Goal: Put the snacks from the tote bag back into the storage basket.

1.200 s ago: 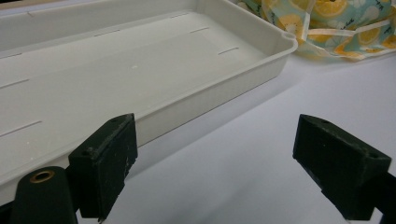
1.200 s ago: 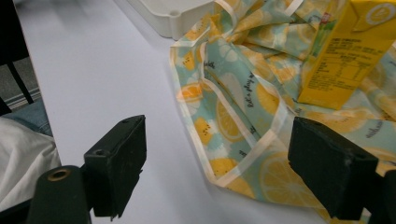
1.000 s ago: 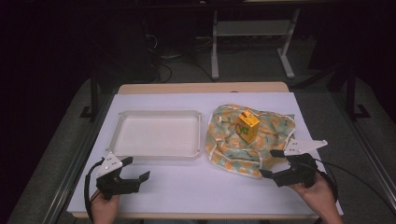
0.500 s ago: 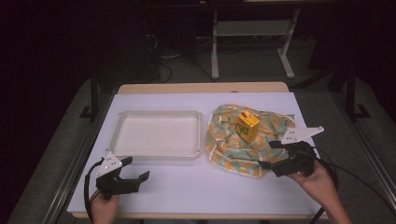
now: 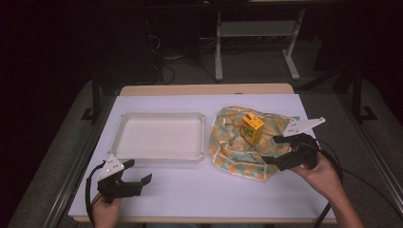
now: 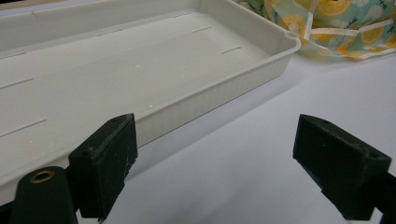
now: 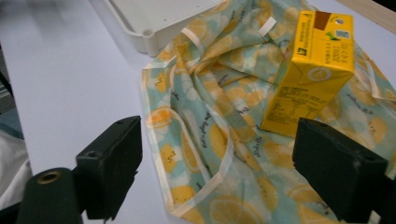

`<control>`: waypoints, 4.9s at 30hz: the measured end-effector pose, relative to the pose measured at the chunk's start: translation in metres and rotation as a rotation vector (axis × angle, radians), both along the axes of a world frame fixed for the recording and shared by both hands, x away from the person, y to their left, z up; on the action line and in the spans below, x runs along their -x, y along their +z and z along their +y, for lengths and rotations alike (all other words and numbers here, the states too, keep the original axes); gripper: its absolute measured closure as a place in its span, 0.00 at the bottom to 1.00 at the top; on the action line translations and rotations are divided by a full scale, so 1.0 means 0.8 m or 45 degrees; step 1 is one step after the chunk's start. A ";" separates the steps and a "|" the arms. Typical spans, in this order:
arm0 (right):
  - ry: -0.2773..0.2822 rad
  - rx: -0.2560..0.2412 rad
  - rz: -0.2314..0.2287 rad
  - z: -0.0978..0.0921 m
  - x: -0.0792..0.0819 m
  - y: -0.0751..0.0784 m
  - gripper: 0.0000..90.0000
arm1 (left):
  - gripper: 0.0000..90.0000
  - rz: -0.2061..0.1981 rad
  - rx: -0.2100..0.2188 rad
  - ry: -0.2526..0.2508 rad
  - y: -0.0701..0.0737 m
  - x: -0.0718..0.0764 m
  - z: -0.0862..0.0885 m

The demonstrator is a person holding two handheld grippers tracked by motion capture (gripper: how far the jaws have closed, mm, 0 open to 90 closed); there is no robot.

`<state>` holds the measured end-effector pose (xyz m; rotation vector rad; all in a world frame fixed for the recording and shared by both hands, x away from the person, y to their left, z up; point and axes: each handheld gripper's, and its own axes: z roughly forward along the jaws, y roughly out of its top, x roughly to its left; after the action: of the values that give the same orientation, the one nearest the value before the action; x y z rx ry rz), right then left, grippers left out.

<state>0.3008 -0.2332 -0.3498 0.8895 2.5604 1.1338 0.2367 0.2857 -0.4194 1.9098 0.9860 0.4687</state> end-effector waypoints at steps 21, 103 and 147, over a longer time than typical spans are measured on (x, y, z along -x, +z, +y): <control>-0.011 0.071 0.059 0.012 -0.044 0.019 0.16 | 0.15 -0.007 0.002 -0.005 0.001 0.000 0.002; -0.194 0.375 0.185 0.085 -0.157 -0.007 0.34 | 0.15 -0.005 0.016 -0.025 0.002 0.004 0.001; -0.211 0.446 0.180 0.090 -0.157 -0.012 0.51 | 0.15 -0.013 0.012 -0.028 0.003 0.004 0.003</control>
<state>0.4264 -0.1612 -0.3591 1.0960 2.6191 0.5703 0.2339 0.2878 -0.4172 1.9061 0.9578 0.4597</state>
